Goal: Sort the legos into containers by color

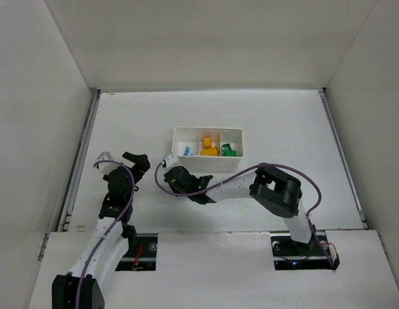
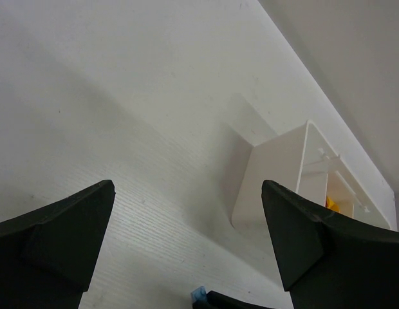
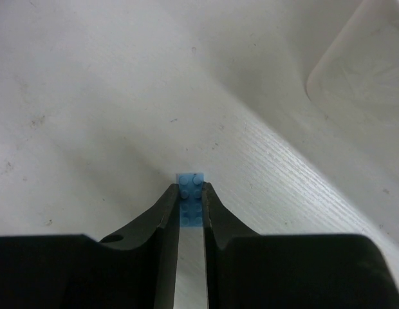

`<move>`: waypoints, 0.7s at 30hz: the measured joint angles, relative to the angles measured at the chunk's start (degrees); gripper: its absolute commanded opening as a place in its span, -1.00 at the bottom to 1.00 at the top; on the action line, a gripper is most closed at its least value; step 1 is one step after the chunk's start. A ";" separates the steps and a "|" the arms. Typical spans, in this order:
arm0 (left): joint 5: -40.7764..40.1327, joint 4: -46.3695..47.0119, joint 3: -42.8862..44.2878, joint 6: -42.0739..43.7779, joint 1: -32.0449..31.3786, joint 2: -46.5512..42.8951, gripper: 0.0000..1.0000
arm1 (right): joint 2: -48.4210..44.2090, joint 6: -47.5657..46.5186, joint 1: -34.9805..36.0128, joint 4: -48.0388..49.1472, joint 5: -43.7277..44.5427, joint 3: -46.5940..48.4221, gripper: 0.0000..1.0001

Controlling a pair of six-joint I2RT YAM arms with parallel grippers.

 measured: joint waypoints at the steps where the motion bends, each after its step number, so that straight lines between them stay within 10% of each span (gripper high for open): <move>1: 0.13 0.00 -0.02 -0.11 0.07 0.00 1.00 | -0.31 0.42 0.02 0.26 0.35 -0.52 -0.70; 21: 1.46 1.42 -0.74 -0.70 -0.94 0.96 1.00 | -19.74 3.56 -6.27 -0.48 -1.16 -7.69 -0.66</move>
